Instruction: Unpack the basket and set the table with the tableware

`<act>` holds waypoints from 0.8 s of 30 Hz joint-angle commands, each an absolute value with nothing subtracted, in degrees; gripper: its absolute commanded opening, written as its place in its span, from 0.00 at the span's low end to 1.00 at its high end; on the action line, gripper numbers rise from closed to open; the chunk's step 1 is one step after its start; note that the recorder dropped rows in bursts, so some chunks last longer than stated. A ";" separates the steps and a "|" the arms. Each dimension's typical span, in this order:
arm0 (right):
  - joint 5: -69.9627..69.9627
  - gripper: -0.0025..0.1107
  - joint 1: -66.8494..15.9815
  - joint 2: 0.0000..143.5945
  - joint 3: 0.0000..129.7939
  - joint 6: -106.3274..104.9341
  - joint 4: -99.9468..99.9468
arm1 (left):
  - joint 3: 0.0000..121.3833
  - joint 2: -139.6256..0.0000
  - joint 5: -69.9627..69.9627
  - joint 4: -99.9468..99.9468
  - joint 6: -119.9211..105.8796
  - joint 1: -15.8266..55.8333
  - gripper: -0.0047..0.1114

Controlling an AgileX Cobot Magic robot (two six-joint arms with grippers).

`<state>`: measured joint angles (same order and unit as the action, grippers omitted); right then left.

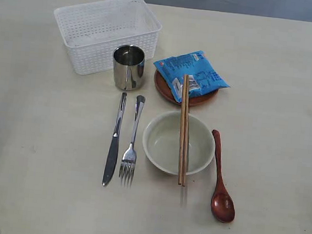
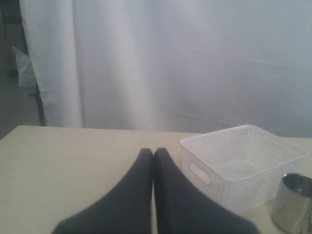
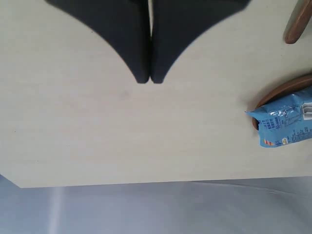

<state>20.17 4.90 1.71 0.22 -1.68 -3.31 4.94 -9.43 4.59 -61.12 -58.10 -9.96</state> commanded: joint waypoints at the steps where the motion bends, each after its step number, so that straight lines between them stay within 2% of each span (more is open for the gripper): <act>1: 20.03 0.02 5.18 1.38 0.00 -1.69 -3.23 | 4.79 -9.08 10.41 -23.68 -23.87 -10.13 0.04; 4: 20.03 0.02 5.18 1.38 0.00 -1.69 -3.23 | 4.79 -8.27 10.53 0.47 3.91 -10.13 0.04; 10: 19.89 0.02 5.18 1.38 0.00 -1.72 -3.23 | 3.86 -3.29 15.79 0.66 5.50 -10.13 0.04; 15: 19.89 0.02 5.18 1.38 0.00 -1.72 -3.23 | 0.00 -1.83 15.92 0.66 6.54 -10.13 0.04; 24: 19.89 0.02 5.18 1.38 0.00 -1.72 -3.23 | 0.00 0.00 18.29 0.79 9.49 -10.13 0.04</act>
<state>20.17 4.90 1.71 0.22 -1.68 -3.31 0.22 -0.39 18.23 0.66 8.74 -9.96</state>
